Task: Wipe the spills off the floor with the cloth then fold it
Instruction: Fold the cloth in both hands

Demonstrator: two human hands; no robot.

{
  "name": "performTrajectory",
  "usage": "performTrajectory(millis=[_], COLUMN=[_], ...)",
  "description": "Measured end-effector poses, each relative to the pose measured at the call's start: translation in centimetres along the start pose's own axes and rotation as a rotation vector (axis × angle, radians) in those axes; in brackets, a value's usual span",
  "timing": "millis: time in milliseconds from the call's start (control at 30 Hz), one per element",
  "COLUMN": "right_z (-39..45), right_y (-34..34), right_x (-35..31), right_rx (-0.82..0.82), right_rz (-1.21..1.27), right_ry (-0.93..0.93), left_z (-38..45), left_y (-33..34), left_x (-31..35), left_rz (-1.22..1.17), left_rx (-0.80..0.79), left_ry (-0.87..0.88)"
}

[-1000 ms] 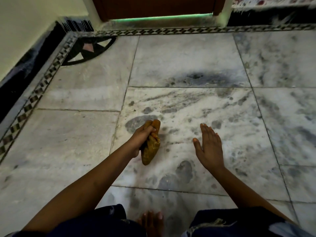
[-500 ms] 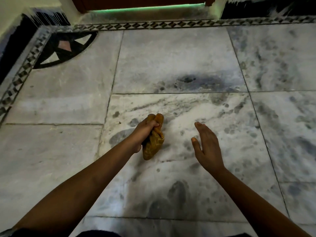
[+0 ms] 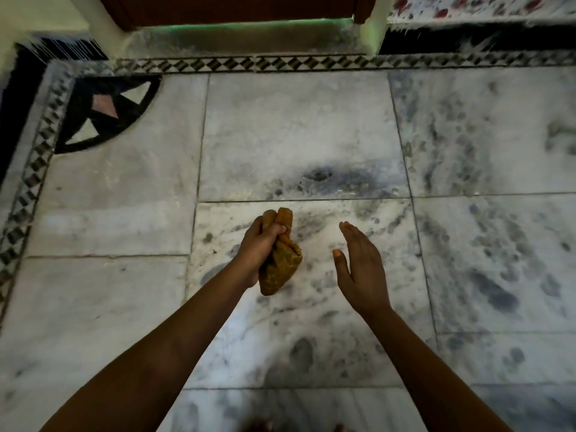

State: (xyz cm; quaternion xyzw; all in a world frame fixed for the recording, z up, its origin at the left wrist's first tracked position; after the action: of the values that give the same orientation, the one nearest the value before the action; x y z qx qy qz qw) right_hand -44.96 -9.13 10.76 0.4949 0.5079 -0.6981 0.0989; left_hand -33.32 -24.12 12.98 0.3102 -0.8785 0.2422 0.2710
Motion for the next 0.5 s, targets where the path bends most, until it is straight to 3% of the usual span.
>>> performTrajectory(millis=[167,500], right_z=[-2.1,-6.1], right_y=[-6.6,-25.0], right_x=[-10.1,-39.5], right_rx=[-0.152,-0.149], right_rz=[0.024,0.239], right_ry=[-0.002,0.058], left_z=[-11.3,-40.5], left_y=[-3.0,-13.4], left_x=[6.4,23.8], left_rz=[0.051,-0.044], left_rx=[0.016,0.09], left_ry=[0.02,0.192])
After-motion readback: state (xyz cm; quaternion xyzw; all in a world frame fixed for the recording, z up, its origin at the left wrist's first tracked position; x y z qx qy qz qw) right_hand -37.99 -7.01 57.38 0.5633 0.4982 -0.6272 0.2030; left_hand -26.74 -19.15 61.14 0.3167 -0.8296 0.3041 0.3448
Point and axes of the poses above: each hand's wrist, its own z-axis towards the middle knuckle, its own y-axis out of the palm, x = y × z, the point moved 3 cm from there along z, towards the middle knuckle, and after that the axes turned 12 degrees about z, right-handed, at the moved point
